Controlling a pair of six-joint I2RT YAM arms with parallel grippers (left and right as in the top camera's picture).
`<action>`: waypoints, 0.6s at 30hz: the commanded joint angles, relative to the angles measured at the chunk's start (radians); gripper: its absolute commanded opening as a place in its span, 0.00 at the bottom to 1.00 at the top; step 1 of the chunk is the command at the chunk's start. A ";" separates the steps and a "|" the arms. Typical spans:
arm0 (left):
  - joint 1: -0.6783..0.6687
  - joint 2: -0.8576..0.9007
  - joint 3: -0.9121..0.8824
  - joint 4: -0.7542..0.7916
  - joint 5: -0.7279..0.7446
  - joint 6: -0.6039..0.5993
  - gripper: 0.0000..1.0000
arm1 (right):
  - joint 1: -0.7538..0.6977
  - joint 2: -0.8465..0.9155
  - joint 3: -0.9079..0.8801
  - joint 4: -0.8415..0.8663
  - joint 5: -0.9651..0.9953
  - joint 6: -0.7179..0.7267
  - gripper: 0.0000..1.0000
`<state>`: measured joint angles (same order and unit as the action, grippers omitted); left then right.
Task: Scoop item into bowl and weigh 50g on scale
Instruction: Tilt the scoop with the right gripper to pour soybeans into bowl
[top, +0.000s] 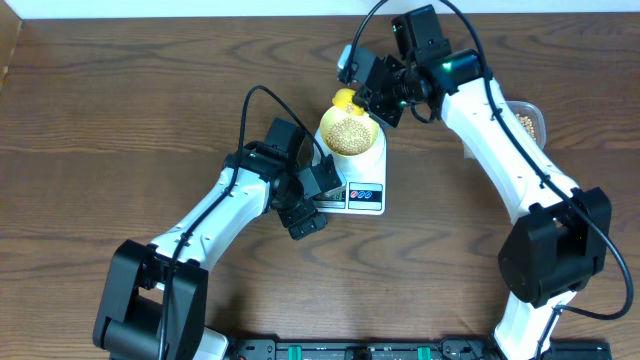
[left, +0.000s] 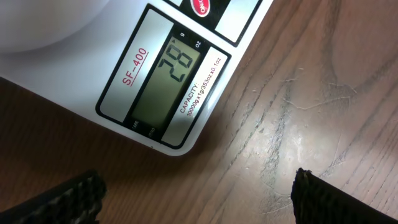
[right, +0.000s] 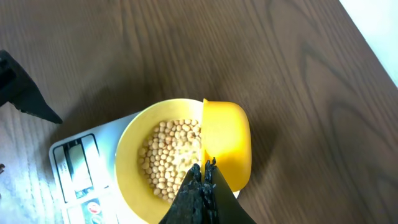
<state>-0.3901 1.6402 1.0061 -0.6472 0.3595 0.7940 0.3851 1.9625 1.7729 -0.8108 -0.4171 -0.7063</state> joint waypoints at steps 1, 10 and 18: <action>-0.002 0.007 -0.007 -0.002 -0.010 0.017 0.98 | 0.008 -0.022 -0.002 0.003 0.008 -0.029 0.01; -0.002 0.007 -0.007 -0.002 -0.010 0.017 0.98 | 0.009 -0.022 -0.002 0.015 0.008 -0.033 0.01; -0.002 0.007 -0.007 -0.002 -0.010 0.017 0.98 | 0.009 -0.022 -0.002 0.015 0.008 -0.032 0.01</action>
<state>-0.3901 1.6402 1.0061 -0.6472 0.3595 0.7940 0.3878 1.9625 1.7729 -0.7967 -0.4095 -0.7242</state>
